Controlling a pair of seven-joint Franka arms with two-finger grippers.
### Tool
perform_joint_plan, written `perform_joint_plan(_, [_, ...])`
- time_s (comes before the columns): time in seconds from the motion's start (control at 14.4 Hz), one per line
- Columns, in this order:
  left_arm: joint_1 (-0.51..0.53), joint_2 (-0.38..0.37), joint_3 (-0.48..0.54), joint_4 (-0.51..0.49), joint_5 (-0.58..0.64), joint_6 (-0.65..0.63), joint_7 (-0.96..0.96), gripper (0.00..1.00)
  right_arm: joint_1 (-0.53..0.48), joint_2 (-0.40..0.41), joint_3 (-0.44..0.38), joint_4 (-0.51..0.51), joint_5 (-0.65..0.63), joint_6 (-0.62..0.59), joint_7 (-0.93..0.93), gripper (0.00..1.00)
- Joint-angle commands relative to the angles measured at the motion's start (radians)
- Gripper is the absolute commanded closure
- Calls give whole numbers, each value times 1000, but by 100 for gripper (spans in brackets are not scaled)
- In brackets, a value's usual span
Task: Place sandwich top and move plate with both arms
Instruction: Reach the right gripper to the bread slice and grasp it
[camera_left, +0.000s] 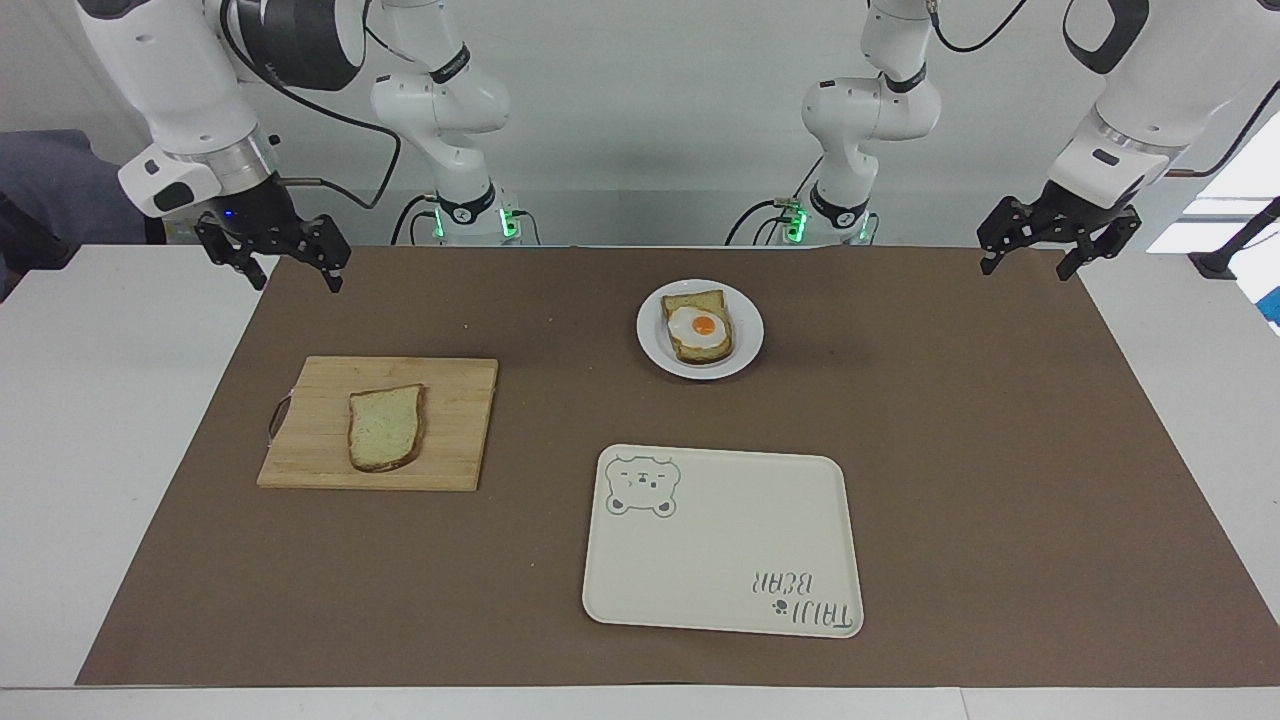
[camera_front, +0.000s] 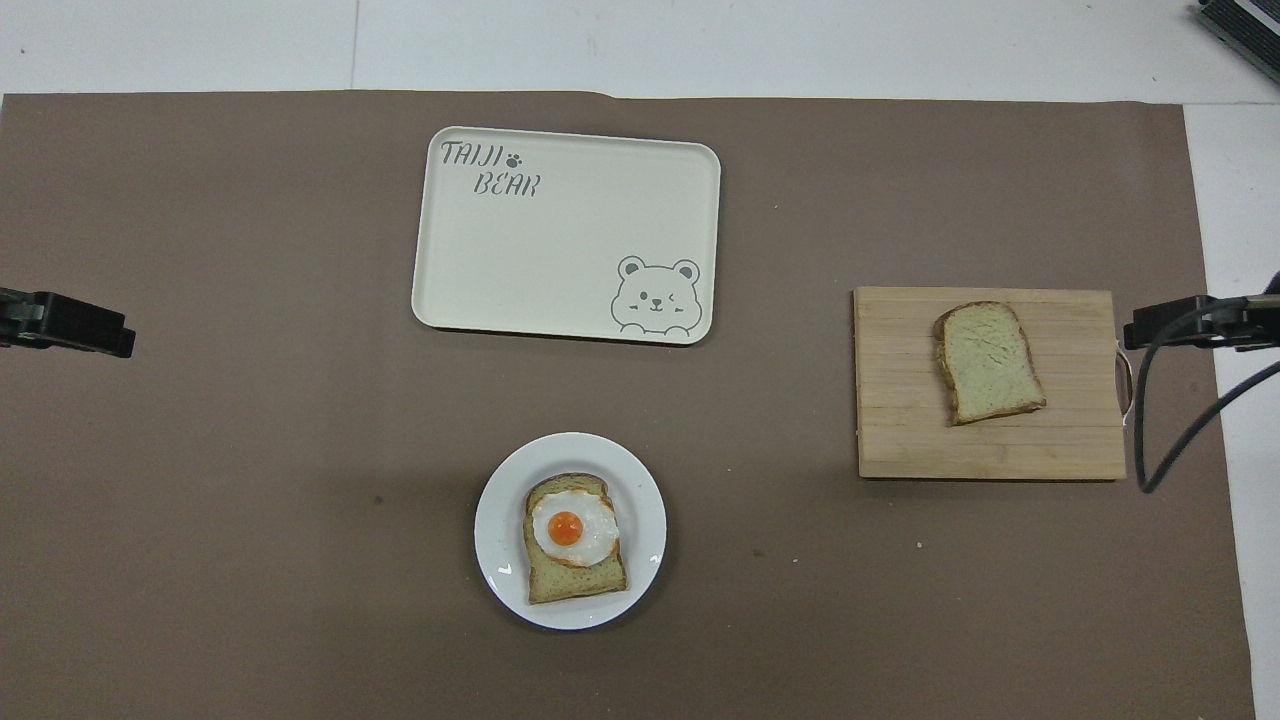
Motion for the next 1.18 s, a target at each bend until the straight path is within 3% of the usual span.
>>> perform_joint_plan(0.0, [5,13,-3,28,15,-24,3,0,-27,48,8,-8,21,54,-59,0])
perform_joint_plan(0.28, [5,13,-3,28,15,-24,3,0,-32,125,8,-20,22,124,-107,0])
perform_joint_plan(0.63, [5,14,-3,28,15,-24,3,0,-41,139,8,-179,22,343,-133,0])
perform_joint_plan(1.11, [5,14,-3,28,15,-24,3,0,-76,288,10,-189,93,517,-171,0])
